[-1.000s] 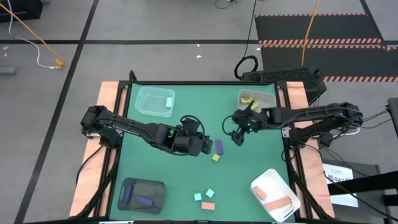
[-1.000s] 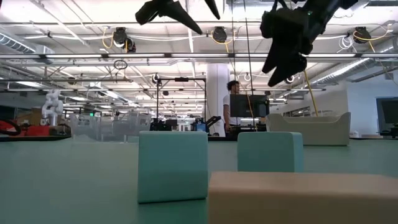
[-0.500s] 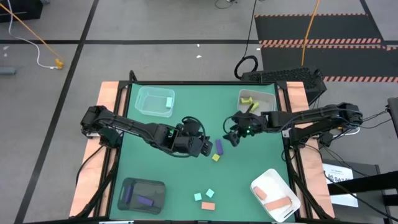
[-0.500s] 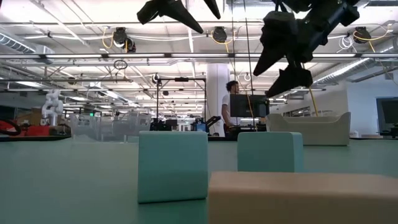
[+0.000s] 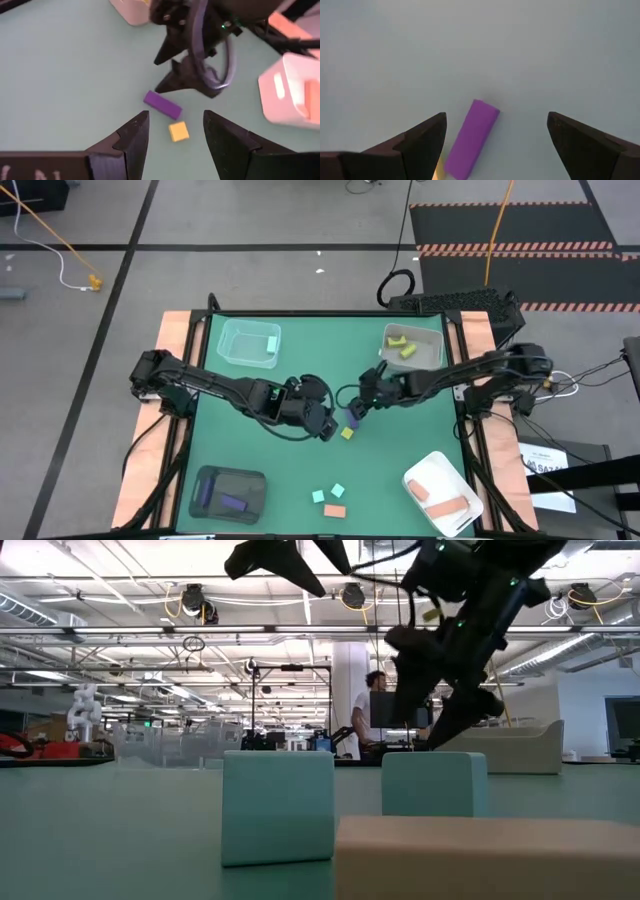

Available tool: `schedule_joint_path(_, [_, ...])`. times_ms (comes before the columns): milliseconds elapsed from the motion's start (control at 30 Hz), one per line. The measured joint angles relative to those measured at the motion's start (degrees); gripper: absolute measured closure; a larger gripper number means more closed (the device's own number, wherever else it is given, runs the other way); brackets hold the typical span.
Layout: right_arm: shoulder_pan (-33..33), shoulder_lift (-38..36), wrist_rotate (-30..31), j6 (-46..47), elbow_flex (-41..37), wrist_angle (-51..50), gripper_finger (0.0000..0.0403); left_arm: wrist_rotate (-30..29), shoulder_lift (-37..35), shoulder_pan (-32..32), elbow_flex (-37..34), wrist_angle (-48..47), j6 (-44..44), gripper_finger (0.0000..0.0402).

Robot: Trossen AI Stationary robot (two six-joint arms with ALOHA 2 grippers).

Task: Sort & place blocks by color
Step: Put the violet block into the black bin

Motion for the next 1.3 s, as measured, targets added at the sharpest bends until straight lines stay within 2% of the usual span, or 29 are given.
schedule_joint_path(200, [1.2,7.0,0.0,2.5,3.9,-1.6,0.0069,3.5,-0.5,-0.4,0.0,-2.8,0.9,0.0215])
schedule_joint_path(400, [3.0,12.3,0.2,3.5,9.3,-6.9,0.0069,4.6,-3.8,-2.1,0.0,-12.8,-1.8,0.0215])
schedule_joint_path(667, [5.0,18.1,1.9,5.3,14.7,-14.6,0.0077,0.1,-8.4,-3.6,0.0,-26.7,-11.0,0.0215])
schedule_joint_path(833, [6.3,19.3,3.2,8.8,14.8,-15.5,0.0132,-1.6,-9.5,-4.4,0.0,-28.5,-11.2,0.0215])
schedule_joint_path(1133, [6.5,18.8,2.0,10.0,14.7,-16.7,0.0317,-2.2,-9.7,-4.6,0.0,-29.1,-11.2,0.0215])
schedule_joint_path(1300, [6.4,18.1,0.3,6.5,14.6,-16.4,0.0319,-2.2,-9.7,-4.6,0.0,-29.1,-12.8,0.0215])
